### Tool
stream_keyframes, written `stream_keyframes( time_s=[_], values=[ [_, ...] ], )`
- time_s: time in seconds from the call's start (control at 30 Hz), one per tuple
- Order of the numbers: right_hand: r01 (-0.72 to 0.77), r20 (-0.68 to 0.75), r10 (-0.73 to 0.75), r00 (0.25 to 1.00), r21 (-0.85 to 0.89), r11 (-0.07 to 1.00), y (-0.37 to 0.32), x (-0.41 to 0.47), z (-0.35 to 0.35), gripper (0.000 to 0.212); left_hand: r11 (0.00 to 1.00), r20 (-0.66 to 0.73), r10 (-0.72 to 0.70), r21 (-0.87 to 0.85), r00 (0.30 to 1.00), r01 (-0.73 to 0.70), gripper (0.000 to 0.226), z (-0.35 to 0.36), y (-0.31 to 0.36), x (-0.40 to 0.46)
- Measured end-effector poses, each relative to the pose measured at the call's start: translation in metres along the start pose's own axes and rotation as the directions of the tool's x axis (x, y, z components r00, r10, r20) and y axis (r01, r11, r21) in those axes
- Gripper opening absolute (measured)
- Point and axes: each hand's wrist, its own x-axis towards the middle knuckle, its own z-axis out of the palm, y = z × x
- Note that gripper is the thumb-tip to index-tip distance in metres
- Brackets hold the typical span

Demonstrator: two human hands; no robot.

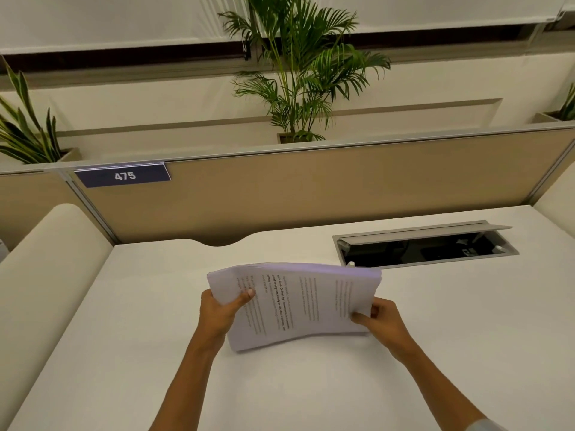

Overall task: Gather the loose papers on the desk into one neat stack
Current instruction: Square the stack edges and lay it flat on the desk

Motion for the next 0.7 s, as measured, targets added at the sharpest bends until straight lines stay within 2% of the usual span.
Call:
stream_keyframes(
  time_s=[0.1,0.13,0.2,0.27,0.4,0.47,0.53,0.6,0.7],
  values=[
    [-0.062,-0.019,0.073,0.997,0.346,0.936,-0.003,-0.006,-0.012,0.066,0.991,-0.032,-0.066,-0.115,0.997,0.062,0.032,0.006,0.0,-0.002],
    [-0.078,-0.002,0.089,0.996,0.459,0.885,-0.004,-0.008,-0.009,0.07,0.982,-0.037,-0.085,-0.175,0.996,0.078,0.034,0.009,-0.003,-0.005],
    [-0.084,0.069,0.052,0.996,0.601,0.795,-0.014,-0.012,0.006,0.069,0.945,-0.027,-0.128,-0.306,0.991,0.114,0.038,0.018,-0.007,-0.012],
    [-0.058,0.102,-0.011,0.995,0.655,0.753,-0.03,-0.016,0.025,0.069,0.896,-0.001,-0.171,-0.416,0.985,0.155,0.042,0.035,-0.008,-0.019],
    [0.038,-0.008,-0.042,0.999,0.617,0.786,-0.063,-0.019,0.041,0.05,0.784,0.089,-0.248,-0.567,0.965,0.253,0.046,0.066,-0.012,-0.036],
    [0.078,-0.061,-0.053,0.997,0.536,0.84,-0.074,-0.017,0.036,0.041,0.816,0.109,-0.214,-0.527,0.971,0.239,0.046,0.058,-0.011,-0.039],
    [0.123,-0.094,-0.091,0.991,0.439,0.89,-0.084,-0.015,0.027,0.036,0.889,0.102,-0.168,-0.415,0.98,0.196,0.043,0.035,-0.003,-0.034],
    [0.157,-0.102,-0.129,0.986,0.352,0.923,-0.091,-0.011,0.019,0.031,0.973,0.109,-0.101,-0.198,0.989,0.121,0.036,0.007,0.007,-0.021],
    [0.177,-0.064,-0.167,0.984,0.245,0.953,-0.098,-0.007,0.019,0.03,0.997,0.238,0.014,0.067,0.971,-0.031,0.022,-0.012,0.03,-0.003]
  ],
)
